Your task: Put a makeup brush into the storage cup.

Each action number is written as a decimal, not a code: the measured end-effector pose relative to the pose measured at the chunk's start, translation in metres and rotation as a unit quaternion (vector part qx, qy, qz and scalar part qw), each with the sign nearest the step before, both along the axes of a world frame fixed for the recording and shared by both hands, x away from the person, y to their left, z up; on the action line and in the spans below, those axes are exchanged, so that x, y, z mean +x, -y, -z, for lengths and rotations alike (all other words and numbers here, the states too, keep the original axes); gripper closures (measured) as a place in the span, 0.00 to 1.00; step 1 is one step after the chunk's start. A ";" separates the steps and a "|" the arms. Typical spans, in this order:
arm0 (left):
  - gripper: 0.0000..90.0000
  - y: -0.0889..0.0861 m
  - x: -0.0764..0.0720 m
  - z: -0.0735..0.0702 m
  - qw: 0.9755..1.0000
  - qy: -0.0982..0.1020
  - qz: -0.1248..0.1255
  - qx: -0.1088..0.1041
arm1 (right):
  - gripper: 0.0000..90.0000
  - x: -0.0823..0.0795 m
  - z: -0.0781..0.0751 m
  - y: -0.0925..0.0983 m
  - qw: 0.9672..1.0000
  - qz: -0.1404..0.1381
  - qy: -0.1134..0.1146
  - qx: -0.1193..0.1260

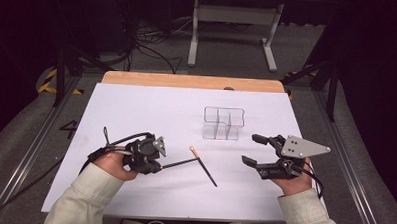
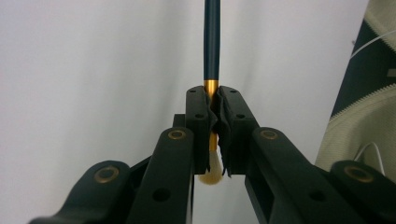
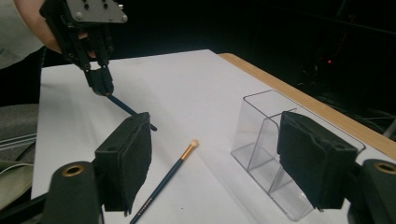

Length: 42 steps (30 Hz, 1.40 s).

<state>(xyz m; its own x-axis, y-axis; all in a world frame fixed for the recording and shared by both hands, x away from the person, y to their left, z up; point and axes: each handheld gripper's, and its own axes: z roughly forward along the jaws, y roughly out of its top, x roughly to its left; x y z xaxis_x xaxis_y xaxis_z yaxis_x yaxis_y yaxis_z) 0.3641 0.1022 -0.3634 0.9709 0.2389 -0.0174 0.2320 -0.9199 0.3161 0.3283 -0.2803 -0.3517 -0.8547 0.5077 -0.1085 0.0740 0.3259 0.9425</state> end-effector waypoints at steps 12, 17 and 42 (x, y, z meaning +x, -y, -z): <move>0.93 0.032 0.003 -0.012 0.996 -0.007 0.090 -0.001 | 0.36 -0.001 -0.007 -0.013 0.999 -0.042 -0.006 -0.025; 0.92 0.041 0.003 -0.016 0.994 -0.009 0.108 0.006 | 0.36 0.000 -0.009 -0.016 0.998 -0.055 -0.016 -0.026; 0.93 0.063 0.000 -0.021 0.994 -0.021 0.107 0.015 | 0.40 0.020 -0.013 -0.049 0.987 -0.131 -0.071 -0.056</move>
